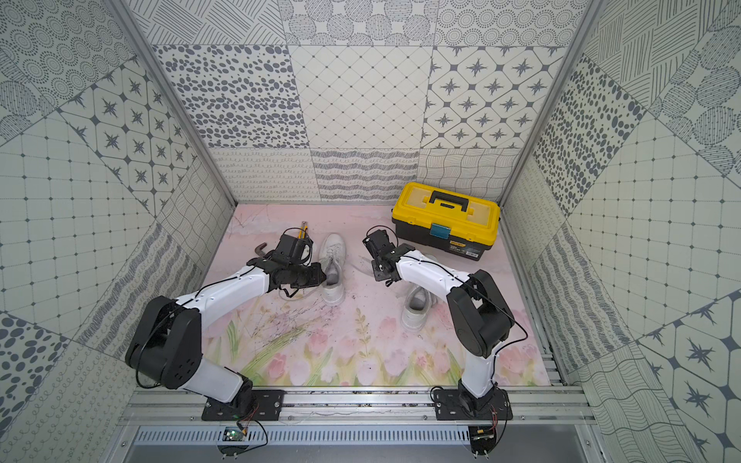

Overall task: Tie the shoes
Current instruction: Move the shoe to the center of the board.

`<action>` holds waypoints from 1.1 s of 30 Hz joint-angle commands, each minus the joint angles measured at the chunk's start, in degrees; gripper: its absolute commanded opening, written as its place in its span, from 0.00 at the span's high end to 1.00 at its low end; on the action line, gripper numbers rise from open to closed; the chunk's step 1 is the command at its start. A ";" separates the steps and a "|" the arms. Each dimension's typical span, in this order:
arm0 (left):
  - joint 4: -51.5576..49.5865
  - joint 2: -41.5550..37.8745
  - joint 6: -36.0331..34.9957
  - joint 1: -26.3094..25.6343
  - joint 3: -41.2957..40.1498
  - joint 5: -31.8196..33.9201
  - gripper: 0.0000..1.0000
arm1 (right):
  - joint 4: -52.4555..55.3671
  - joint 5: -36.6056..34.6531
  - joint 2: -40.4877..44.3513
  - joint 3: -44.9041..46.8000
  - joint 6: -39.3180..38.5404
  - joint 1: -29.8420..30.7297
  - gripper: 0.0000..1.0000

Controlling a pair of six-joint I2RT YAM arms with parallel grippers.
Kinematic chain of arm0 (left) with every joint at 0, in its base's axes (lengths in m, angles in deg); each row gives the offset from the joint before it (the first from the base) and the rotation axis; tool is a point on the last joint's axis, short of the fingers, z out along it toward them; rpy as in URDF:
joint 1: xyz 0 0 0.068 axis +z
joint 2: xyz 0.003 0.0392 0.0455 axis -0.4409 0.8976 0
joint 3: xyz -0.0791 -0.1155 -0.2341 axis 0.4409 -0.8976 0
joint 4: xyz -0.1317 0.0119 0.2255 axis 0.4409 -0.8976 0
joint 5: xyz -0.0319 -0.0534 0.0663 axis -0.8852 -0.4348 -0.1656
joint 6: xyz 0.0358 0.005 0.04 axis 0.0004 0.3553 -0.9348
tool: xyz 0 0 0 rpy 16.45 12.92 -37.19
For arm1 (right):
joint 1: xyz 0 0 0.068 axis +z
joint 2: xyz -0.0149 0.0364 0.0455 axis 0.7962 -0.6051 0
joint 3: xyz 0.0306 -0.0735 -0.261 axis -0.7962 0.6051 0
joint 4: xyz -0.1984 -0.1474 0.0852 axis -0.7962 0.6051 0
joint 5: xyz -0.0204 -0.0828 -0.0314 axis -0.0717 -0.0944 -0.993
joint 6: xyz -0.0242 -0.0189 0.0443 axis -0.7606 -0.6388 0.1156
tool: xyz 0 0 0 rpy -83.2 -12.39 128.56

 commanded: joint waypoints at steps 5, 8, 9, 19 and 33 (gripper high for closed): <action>-1.03 -1.51 3.49 -5.62 -3.88 0.14 1.00 | -1.82 -2.48 7.38 4.73 0.69 -0.49 1.00; -0.84 -2.30 4.91 -7.94 -5.43 0.86 1.00 | -1.57 -2.40 8.96 6.62 1.03 -0.76 1.00; -0.75 -2.67 5.49 -8.59 -6.18 1.15 1.00 | -1.48 -2.33 9.47 7.26 1.07 -0.84 1.00; -1.57 -8.40 11.95 -16.11 -12.01 3.74 1.00 | -0.86 -1.62 11.29 10.04 0.65 -1.44 1.00; -16.95 -20.89 3.57 -10.28 -4.85 13.55 0.44 | 0.14 3.89 16.52 7.84 -2.63 -2.19 0.35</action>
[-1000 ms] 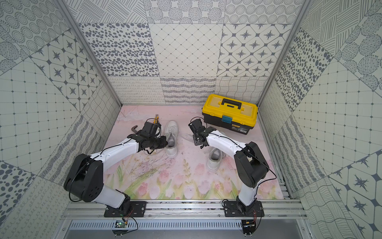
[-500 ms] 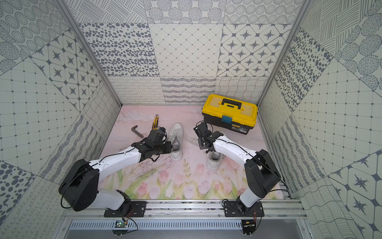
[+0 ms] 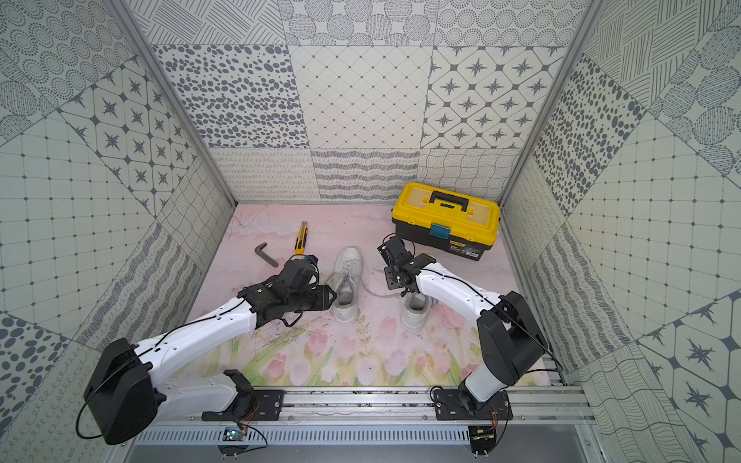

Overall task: Tie the shoes
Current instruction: Move the shoe to the center of the board.

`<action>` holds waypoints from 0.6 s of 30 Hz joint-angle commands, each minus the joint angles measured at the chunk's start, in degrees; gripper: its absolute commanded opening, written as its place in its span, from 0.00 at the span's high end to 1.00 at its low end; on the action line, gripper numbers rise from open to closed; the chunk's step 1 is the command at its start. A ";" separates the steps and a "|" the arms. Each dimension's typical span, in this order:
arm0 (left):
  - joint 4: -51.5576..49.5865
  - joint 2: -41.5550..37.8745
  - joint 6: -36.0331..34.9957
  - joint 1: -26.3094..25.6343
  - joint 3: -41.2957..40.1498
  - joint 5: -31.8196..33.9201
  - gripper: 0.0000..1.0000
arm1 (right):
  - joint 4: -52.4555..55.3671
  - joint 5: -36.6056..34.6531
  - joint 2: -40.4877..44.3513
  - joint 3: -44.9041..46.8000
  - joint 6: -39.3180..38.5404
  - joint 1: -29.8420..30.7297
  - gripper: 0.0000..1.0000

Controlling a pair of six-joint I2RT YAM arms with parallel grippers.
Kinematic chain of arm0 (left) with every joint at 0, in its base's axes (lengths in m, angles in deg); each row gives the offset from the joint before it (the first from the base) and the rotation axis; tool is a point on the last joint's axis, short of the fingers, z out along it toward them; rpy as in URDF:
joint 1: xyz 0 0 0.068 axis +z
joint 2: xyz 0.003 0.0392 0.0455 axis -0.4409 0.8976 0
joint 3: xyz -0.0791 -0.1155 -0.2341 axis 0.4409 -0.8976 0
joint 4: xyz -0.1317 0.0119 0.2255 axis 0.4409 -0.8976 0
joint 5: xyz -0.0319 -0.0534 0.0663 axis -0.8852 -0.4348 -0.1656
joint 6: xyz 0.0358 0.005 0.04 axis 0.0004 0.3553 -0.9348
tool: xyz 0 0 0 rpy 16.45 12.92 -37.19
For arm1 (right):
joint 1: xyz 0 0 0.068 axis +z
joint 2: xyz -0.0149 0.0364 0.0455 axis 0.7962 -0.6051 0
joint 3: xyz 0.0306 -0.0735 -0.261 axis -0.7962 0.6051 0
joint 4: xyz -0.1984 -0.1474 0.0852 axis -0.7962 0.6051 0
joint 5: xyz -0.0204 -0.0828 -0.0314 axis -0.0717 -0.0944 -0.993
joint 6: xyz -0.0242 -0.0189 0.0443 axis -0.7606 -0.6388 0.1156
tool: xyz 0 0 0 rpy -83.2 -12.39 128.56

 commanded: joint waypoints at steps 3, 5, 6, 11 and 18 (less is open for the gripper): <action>-12.80 -2.27 -7.75 10.64 3.54 2.07 0.41 | -0.11 3.42 6.82 -1.83 -1.55 -0.81 0.27; -13.06 -0.20 -9.71 15.06 4.09 2.97 0.41 | 0.07 4.42 8.61 -1.57 -1.60 -1.17 0.23; -13.19 1.49 -10.46 16.77 4.34 3.27 0.41 | 0.15 4.85 9.27 -1.31 -1.69 -1.35 0.21; -13.79 12.23 -14.39 20.81 7.18 7.84 0.42 | 0.84 5.84 11.35 0.09 -1.68 -2.63 0.17; -12.57 22.38 -17.11 26.02 9.49 12.17 0.44 | 0.95 6.35 12.33 2.06 -1.51 -3.71 0.16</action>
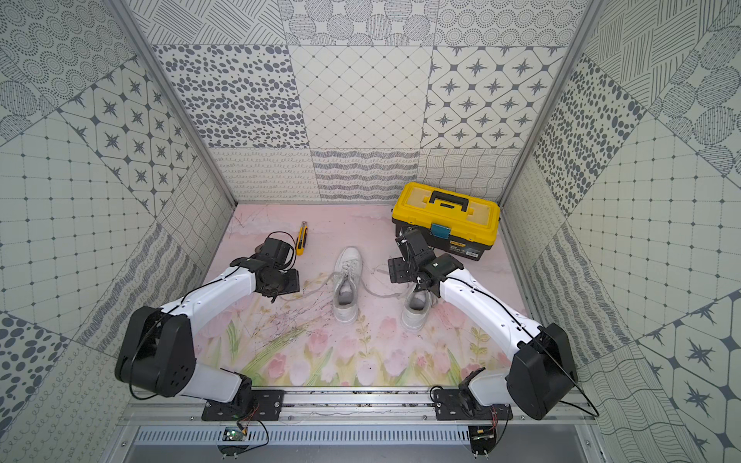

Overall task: Tie the shoes
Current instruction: Move the shoe to the center of the board, then cross the shoelace with the shoelace.

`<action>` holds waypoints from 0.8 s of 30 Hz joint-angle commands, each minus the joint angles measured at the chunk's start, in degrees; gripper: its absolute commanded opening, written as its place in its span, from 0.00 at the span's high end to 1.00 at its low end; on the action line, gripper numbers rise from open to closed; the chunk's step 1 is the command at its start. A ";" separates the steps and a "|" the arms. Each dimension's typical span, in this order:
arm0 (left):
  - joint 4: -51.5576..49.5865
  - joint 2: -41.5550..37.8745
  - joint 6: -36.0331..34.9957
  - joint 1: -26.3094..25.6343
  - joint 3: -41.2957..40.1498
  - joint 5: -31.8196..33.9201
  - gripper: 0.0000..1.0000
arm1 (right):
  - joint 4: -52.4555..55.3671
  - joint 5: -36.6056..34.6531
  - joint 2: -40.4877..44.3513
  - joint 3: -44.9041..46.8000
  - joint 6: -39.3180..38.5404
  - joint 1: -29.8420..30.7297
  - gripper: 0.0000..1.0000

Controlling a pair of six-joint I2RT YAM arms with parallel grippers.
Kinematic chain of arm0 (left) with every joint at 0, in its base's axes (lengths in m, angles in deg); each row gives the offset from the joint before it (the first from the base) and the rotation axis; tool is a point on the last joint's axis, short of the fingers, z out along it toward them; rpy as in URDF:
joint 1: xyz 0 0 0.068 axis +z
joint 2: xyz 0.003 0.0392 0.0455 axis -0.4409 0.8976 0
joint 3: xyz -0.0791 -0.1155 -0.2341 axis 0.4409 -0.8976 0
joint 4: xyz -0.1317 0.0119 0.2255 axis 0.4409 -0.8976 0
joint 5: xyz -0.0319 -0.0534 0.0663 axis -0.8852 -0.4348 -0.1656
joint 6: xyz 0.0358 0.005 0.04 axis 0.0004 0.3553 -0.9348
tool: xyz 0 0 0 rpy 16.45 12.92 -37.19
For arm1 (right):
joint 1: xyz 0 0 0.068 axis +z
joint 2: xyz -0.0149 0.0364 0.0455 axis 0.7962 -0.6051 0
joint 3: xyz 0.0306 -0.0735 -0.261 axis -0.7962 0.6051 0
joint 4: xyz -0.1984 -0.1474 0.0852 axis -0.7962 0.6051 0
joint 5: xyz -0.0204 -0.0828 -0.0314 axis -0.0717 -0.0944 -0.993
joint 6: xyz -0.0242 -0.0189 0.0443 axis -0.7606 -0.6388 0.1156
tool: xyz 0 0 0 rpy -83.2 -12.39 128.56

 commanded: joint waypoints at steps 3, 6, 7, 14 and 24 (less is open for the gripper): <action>-1.65 6.27 -5.63 4.86 1.70 5.53 0.44 | -0.33 0.95 0.99 1.63 -0.20 -0.63 0.16; -0.36 7.84 -5.56 6.63 1.63 3.86 0.44 | -0.34 1.13 0.25 1.74 -0.50 -0.89 0.16; 0.02 8.50 -5.54 7.07 1.73 3.01 0.45 | -0.34 1.14 0.01 1.77 -0.48 -0.91 0.16; 1.24 12.53 -5.28 8.38 1.74 0.33 0.59 | -0.38 1.28 0.40 2.06 -0.66 -1.85 0.15; 3.69 0.15 -5.12 8.08 0.45 -8.80 1.00 | -6.04 18.28 9.17 5.68 -2.18 -6.87 0.13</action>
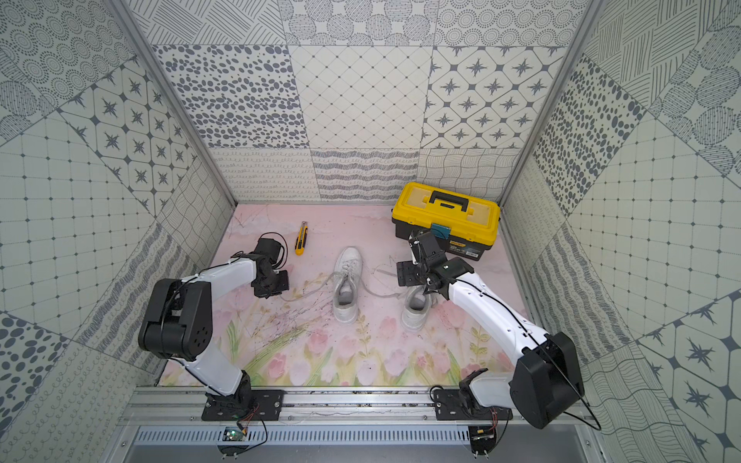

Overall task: Tie the shoes
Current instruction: Cross the shoelace with the shoelace.

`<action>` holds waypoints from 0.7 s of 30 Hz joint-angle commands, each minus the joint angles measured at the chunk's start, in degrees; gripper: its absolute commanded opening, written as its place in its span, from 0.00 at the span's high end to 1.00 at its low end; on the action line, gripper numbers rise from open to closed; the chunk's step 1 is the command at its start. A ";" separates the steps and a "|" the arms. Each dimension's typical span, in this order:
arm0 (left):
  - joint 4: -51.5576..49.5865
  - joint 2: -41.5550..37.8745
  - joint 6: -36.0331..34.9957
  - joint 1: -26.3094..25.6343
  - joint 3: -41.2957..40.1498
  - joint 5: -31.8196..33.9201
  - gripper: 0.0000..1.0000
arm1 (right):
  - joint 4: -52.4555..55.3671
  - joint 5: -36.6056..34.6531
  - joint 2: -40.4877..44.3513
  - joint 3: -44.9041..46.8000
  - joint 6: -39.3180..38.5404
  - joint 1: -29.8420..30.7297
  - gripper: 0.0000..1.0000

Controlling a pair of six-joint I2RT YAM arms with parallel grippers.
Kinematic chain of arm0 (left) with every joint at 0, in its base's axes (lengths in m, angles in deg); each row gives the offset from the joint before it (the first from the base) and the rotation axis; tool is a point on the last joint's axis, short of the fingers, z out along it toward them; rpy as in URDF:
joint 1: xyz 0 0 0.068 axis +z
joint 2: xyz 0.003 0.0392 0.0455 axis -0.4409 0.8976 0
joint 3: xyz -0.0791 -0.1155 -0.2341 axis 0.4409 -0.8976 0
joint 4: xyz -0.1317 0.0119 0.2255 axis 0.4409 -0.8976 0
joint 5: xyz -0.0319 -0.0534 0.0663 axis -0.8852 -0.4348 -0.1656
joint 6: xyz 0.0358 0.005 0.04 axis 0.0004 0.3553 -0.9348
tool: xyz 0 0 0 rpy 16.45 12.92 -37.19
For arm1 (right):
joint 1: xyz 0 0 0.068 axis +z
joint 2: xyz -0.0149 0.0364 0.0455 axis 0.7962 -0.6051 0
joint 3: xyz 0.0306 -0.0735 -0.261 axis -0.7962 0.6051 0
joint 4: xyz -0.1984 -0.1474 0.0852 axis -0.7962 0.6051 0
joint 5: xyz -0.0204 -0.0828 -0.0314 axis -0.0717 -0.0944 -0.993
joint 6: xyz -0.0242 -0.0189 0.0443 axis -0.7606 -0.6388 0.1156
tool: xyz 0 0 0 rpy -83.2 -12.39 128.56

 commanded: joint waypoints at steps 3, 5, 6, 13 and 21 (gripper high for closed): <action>3.38 -17.33 0.48 -0.46 -1.03 -12.39 1.00 | -12.32 18.77 8.66 3.99 -0.54 -1.21 0.10; 5.45 -24.21 1.21 -1.75 -0.97 -16.57 1.00 | -20.04 25.85 11.16 6.60 1.11 -1.25 0.09; 6.56 -26.68 1.62 -2.50 -0.74 -18.14 1.00 | -23.48 28.19 11.71 7.44 2.00 -1.14 0.08; 8.13 -33.09 4.47 -9.68 4.59 -27.73 1.00 | -33.07 33.13 5.29 2.99 -0.17 6.29 0.07; 10.55 -32.30 7.79 -14.71 7.93 -31.44 1.00 | -38.05 29.84 -7.95 -5.03 -6.10 14.86 0.09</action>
